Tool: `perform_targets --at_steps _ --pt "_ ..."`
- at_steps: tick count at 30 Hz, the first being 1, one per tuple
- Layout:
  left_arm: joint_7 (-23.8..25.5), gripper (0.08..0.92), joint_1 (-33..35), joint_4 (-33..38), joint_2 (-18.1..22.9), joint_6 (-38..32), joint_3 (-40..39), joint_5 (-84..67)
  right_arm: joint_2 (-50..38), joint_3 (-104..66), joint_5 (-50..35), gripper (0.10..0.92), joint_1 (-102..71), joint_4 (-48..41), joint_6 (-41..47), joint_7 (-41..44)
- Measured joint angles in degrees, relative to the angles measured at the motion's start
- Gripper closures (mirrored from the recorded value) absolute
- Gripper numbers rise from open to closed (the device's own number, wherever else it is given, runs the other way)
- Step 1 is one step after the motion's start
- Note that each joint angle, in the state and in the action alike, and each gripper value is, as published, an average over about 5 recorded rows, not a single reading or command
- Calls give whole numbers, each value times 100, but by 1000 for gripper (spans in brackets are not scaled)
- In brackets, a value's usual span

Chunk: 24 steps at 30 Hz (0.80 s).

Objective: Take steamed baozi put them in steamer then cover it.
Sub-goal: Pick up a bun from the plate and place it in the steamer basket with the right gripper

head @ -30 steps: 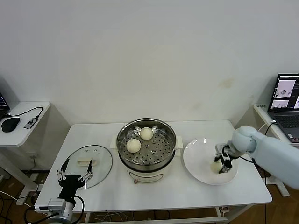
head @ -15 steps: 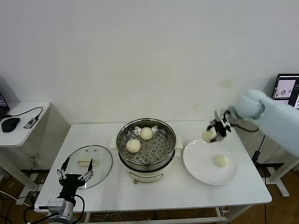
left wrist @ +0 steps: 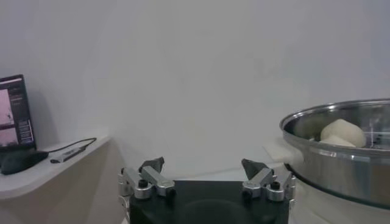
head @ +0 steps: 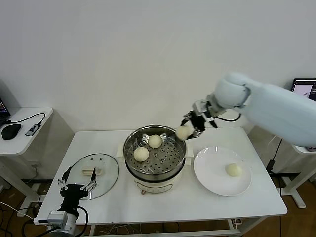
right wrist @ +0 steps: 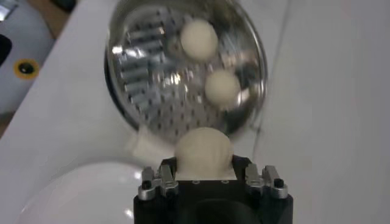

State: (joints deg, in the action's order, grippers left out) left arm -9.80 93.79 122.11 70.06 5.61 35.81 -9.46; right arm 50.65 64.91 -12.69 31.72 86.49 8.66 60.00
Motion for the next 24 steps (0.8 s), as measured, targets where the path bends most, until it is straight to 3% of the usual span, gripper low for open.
perform_targets --at_steps 24 --pt "-7 177 19 41 59 -2 120 -4 1333 736 1057 440 -482 -604 -1931 -24"
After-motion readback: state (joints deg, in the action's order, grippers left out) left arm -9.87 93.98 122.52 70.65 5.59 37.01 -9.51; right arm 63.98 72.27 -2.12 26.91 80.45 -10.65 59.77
